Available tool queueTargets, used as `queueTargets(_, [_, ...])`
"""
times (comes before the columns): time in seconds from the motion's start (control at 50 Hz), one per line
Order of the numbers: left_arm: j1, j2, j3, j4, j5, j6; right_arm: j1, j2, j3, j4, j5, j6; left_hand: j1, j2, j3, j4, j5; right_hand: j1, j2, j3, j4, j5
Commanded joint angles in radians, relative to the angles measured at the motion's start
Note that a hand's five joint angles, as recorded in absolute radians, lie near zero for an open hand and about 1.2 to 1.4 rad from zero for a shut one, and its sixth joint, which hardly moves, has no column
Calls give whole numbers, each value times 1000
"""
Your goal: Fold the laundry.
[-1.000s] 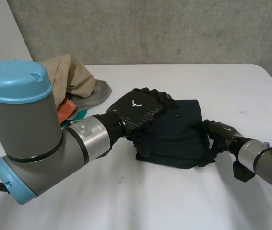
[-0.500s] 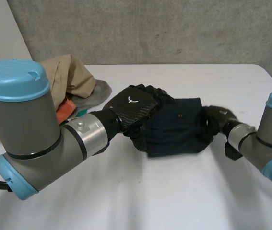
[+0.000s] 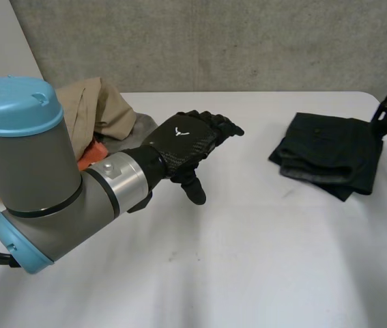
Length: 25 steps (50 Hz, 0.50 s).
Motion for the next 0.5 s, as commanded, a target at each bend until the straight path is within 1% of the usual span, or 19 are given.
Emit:
queueTargets(0.02, [3, -11, 4, 21, 0, -25, -72, 82, -151, 49, 10, -5, 0, -13, -19, -10, -28, 400, 216, 217, 211, 247])
queueTargets(0.12, [3, -20, 16, 35, -2, -26, -162, 107, -235, 49, 25, -8, 0, -13, -19, -10, -28, 400, 216, 217, 211, 247])
queueTargets(0.2, [3, -25, 31, 35, -3, -34, -193, 142, -270, 52, 26, -22, 0, -13, -19, -10, -28, 400, 216, 217, 211, 247])
queueTargets(0.32, [3, -34, 34, 35, -2, -58, -195, 141, -200, 60, 13, -102, 0, -13, -19, -10, -28, 400, 216, 217, 211, 247])
queueTargets(0.34, [3, -34, 33, 35, -2, -58, -195, 130, -168, 67, -6, -122, 0, -13, -19, -10, -28, 400, 216, 217, 211, 247])
queueTargets(0.36, [3, -35, 33, 35, -3, -60, -195, 122, -153, 70, -17, -131, 0, -13, -19, -10, -28, 276, 92, 94, 87, 123])
queueTargets(0.38, [3, -37, 33, 35, -3, -60, -193, 101, -114, 78, -49, -149, 0, -13, -19, -10, -28, -519, -703, -701, -708, -672])
queueTargets(0.4, [3, -37, 33, 35, -3, -60, -193, 87, -91, 83, -66, -161, 3, -10, -16, -7, -25, -822, -1006, -1004, -1011, -975])
queueTargets(0.44, [3, -37, 31, 35, -3, -60, -195, 55, -38, 84, -102, -185, 3, -10, -16, -7, -25, -822, -1006, -1004, -1011, -975])
queueTargets(0.46, [3, -37, 31, 35, -3, -60, -196, 17, 26, 77, -129, -207, 3, -10, -16, -7, -25, -822, -1006, -1004, -1011, -975])
queueTargets(0.5, [4, -35, 30, 33, -3, -62, -198, -17, 74, 70, -154, -232, 3, -10, -16, -7, -25, -822, -1006, -1004, -1011, -975])
